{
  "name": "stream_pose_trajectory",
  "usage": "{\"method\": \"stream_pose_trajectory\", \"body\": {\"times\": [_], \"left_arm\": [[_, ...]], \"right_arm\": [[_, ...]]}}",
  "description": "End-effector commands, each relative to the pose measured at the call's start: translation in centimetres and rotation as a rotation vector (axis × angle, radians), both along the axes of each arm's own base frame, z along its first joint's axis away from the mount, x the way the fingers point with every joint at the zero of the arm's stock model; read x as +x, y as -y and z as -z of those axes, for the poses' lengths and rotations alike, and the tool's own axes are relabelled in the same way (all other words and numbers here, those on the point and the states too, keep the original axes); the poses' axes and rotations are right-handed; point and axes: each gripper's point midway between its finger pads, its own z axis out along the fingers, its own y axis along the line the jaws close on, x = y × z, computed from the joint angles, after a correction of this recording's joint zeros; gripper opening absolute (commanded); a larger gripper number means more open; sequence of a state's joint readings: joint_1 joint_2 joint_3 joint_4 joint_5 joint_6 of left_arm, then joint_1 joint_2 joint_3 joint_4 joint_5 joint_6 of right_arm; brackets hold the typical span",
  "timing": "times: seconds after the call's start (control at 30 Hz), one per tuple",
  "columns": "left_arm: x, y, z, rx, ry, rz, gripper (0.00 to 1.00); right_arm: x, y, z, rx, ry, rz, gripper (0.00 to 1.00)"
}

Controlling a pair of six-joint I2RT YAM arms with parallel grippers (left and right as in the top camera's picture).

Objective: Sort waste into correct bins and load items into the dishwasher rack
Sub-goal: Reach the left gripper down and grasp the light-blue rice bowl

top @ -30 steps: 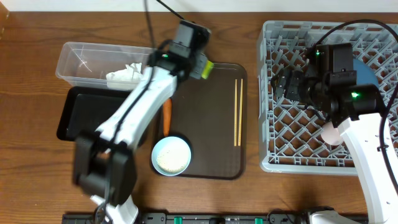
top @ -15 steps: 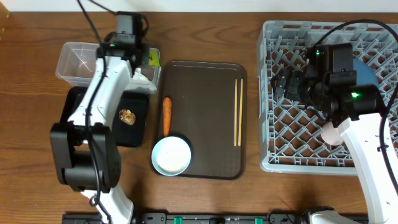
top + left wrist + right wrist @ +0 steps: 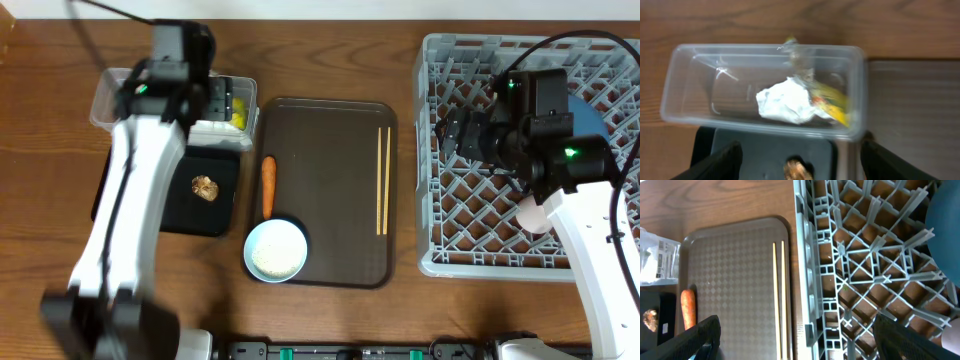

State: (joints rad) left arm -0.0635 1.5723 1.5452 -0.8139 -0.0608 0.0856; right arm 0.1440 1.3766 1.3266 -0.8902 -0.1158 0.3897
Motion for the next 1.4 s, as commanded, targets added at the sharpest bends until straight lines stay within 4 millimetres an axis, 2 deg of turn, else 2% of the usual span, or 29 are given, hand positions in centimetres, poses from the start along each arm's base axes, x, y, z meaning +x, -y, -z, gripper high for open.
{"method": "stream_pose_trajectory", "body": {"times": [0.0,0.07,0.13,0.17,0.27,0.37,0.43,0.5,0.6,0.67,0.8,0.93,1.03,1.17,1.37], "left_arm": [[-1.7,2.2,-1.9,-0.108,0.016,0.082,0.76],[-1.9,2.2,-1.8,-0.099,0.01,0.092,0.75],[-1.5,1.3,-1.2,-0.054,0.0,0.072,0.65],[-1.4,1.0,-0.8,-0.042,-0.011,0.061,0.64],[-1.3,2.0,1.0,-0.105,-0.069,0.063,0.63],[-2.1,3.8,1.9,-0.174,-0.124,0.115,0.64],[-2.6,4.0,1.9,-0.173,-0.137,0.121,0.67],[-3.1,4.1,1.7,-0.173,-0.146,0.122,0.69],[-4.5,4.0,1.4,-0.188,-0.174,0.096,0.69],[-5.7,4.2,1.4,-0.211,-0.21,0.092,0.69],[-8.1,5.5,1.9,-0.279,-0.303,0.123,0.69],[-10.4,5.3,2.9,-0.277,-0.404,0.109,0.65],[-12.2,5.2,3.6,-0.274,-0.486,0.098,0.63],[-13.9,5.8,4.8,-0.265,-0.563,0.113,0.61],[-17.0,9.9,7.9,-0.204,-0.668,0.266,0.53]], "right_arm": [[0.4,0.2,-0.1,-0.014,0.017,-0.013,0.9],[0.5,0.2,-0.2,-0.019,0.023,-0.019,0.9],[0.5,0.2,-0.2,-0.018,0.026,-0.019,0.88],[0.5,0.1,-0.2,-0.02,0.027,-0.023,0.88],[0.4,-0.5,-0.3,-0.019,0.03,-0.061,0.88],[-0.3,-3.0,-0.5,0.023,0.039,-0.202,0.88],[-1.0,-5.2,-0.7,0.053,0.049,-0.32,0.88],[-1.5,-6.6,-0.5,0.047,0.047,-0.373,0.86],[-1.7,-7.9,0.9,0.007,0.005,-0.379,0.81],[-1.5,-8.4,2.8,-0.033,-0.056,-0.319,0.75],[-1.2,-9.9,5.8,-0.051,-0.136,-0.278,0.73],[-0.9,-11.2,7.6,-0.042,-0.171,-0.284,0.73],[-0.6,-11.5,7.8,-0.04,-0.165,-0.287,0.75],[0.2,-10.9,6.9,-0.038,-0.125,-0.265,0.78],[1.3,-8.6,5.1,-0.028,-0.069,-0.214,0.8]]}}
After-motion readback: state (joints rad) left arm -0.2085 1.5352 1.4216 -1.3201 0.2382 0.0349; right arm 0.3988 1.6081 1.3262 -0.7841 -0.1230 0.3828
